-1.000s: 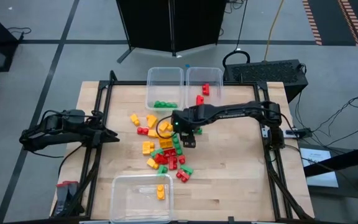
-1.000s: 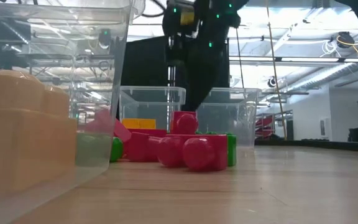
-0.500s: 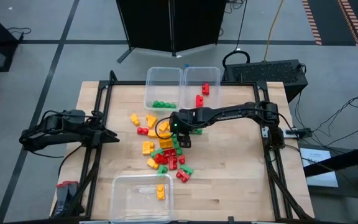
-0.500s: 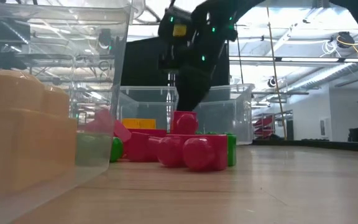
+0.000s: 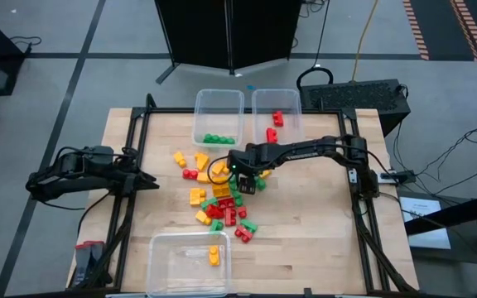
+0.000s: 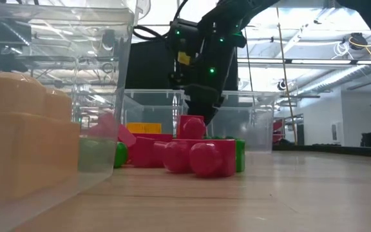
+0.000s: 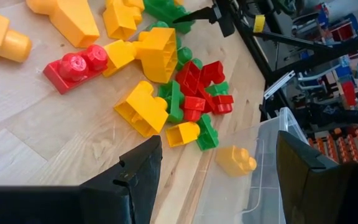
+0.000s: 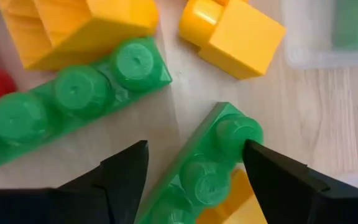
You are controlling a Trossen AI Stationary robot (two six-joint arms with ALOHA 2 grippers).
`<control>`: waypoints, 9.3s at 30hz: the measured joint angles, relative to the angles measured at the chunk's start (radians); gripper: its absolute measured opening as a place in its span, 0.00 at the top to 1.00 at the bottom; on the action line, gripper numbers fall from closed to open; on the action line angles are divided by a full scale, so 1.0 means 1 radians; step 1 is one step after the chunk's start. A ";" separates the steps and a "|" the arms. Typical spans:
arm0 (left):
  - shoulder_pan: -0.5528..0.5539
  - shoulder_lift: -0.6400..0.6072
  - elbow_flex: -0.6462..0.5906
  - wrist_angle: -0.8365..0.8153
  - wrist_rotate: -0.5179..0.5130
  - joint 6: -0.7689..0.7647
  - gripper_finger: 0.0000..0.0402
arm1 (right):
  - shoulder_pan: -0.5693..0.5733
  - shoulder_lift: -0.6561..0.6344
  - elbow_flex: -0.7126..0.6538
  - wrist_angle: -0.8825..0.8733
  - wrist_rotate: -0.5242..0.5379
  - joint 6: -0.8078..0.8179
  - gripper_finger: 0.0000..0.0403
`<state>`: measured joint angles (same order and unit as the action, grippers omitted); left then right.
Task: Sort blocks
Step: Put the green game piece into the top left transparent bin, then put the yellow game piece into the bottom transparent bin
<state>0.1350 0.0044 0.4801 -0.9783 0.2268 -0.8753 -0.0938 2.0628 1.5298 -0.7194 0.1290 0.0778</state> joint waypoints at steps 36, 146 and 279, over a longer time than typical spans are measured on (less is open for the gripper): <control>0.000 0.000 0.000 0.004 -0.028 0.035 0.48 | 0.229 -0.010 -0.026 -0.270 0.019 0.426 0.36; 0.000 0.000 0.000 0.000 -0.079 0.070 0.48 | 0.036 0.184 0.438 -0.165 -0.256 -0.174 0.42; 0.000 0.000 0.000 -0.004 -0.127 0.103 0.48 | 0.095 0.221 0.305 0.180 -0.018 0.557 0.62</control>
<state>0.1351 0.0040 0.4801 -0.9826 0.0998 -0.7723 0.0013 2.2841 1.8344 -0.5396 0.1114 0.6350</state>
